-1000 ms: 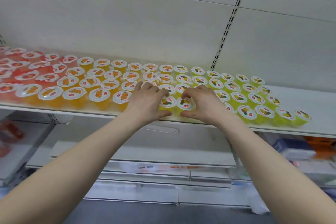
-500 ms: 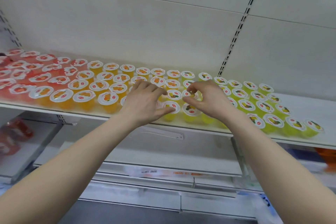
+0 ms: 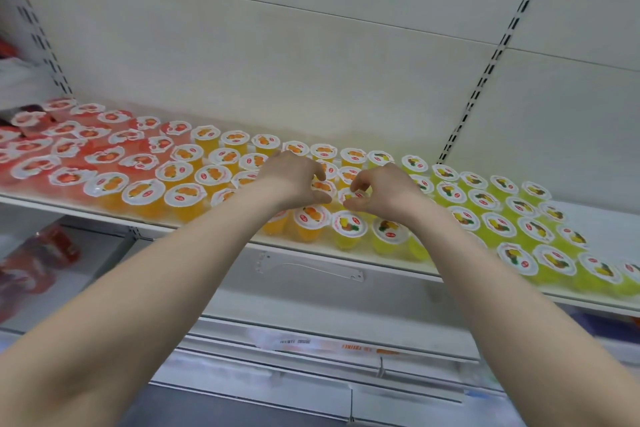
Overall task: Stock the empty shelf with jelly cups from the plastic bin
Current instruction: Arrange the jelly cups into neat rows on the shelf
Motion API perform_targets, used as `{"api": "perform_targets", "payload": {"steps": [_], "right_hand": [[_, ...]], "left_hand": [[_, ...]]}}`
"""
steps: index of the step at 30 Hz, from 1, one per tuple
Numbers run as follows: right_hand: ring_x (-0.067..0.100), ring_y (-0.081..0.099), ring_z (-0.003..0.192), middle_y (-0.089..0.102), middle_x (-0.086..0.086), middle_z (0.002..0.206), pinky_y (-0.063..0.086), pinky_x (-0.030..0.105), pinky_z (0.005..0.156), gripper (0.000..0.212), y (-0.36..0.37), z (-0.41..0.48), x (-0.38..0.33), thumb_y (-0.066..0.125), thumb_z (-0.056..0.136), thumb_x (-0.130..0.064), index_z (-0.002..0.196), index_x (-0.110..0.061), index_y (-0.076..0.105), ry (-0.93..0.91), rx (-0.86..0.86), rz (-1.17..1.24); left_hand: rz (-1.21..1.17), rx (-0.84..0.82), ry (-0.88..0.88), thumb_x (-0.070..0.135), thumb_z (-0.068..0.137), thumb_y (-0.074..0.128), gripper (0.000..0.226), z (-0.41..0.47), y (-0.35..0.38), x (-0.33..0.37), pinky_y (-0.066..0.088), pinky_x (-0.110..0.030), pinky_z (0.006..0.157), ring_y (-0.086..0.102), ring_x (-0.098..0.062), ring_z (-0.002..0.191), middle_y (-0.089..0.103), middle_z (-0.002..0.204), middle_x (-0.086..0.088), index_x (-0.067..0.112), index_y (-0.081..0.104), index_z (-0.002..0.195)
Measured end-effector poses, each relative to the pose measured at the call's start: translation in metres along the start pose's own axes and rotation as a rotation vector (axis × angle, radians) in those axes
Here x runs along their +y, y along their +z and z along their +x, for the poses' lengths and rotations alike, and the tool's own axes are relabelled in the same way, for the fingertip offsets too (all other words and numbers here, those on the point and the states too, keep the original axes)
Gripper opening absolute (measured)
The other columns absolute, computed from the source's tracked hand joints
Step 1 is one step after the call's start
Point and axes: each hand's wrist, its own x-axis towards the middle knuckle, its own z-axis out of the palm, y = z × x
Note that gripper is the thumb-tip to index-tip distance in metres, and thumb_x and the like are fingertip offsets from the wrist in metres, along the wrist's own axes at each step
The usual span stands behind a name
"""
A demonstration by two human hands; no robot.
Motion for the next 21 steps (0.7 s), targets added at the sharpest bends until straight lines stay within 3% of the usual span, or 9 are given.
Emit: {"api": "perform_targets", "payload": {"steps": [7, 12, 18, 21], "right_hand": [[0.019, 0.062, 0.096, 0.069, -0.003, 0.106, 0.053, 0.035, 0.081, 0.042, 0.001, -0.003, -0.006, 0.067, 0.079, -0.054, 0.110, -0.025, 0.070, 0.010, 0.052, 0.004], [0.021, 0.056, 0.108, 0.069, 0.002, 0.104, 0.051, 0.035, 0.082, 0.039, 0.007, -0.006, -0.012, 0.064, 0.082, -0.054, 0.108, -0.026, 0.070, 0.038, 0.101, -0.019], [0.018, 0.062, 0.078, 0.069, -0.003, 0.091, 0.053, 0.031, 0.070, 0.036, 0.001, -0.010, -0.014, 0.064, 0.080, -0.058, 0.095, -0.026, 0.071, 0.083, 0.087, -0.084], [0.020, 0.062, 0.096, 0.068, -0.003, 0.101, 0.051, 0.032, 0.074, 0.038, 0.000, -0.006, -0.019, 0.064, 0.080, -0.057, 0.103, -0.027, 0.071, 0.086, 0.095, -0.089]], "left_hand": [[-0.001, 0.021, 0.002, 0.061, 0.083, 0.058, 0.043, -0.001, 0.000, 0.000, 0.040, -0.039, 0.101, 0.052, -0.022, 0.115, 0.066, 0.115, 0.005, 0.036, 0.064, 0.118], [0.022, 0.046, 0.006, 0.062, 0.083, 0.058, 0.045, -0.002, 0.001, -0.002, 0.036, -0.040, 0.105, 0.047, -0.024, 0.120, 0.064, 0.119, 0.004, 0.037, 0.062, 0.120], [-0.029, 0.120, -0.019, 0.066, 0.087, 0.051, 0.048, -0.003, -0.005, -0.020, 0.041, -0.040, 0.100, 0.052, -0.027, 0.118, 0.066, 0.119, 0.000, 0.034, 0.064, 0.120], [-0.055, 0.190, -0.057, 0.057, 0.092, 0.051, 0.041, -0.001, -0.007, -0.041, 0.048, -0.038, 0.094, 0.055, -0.028, 0.114, 0.068, 0.118, -0.002, 0.031, 0.066, 0.120]]}}
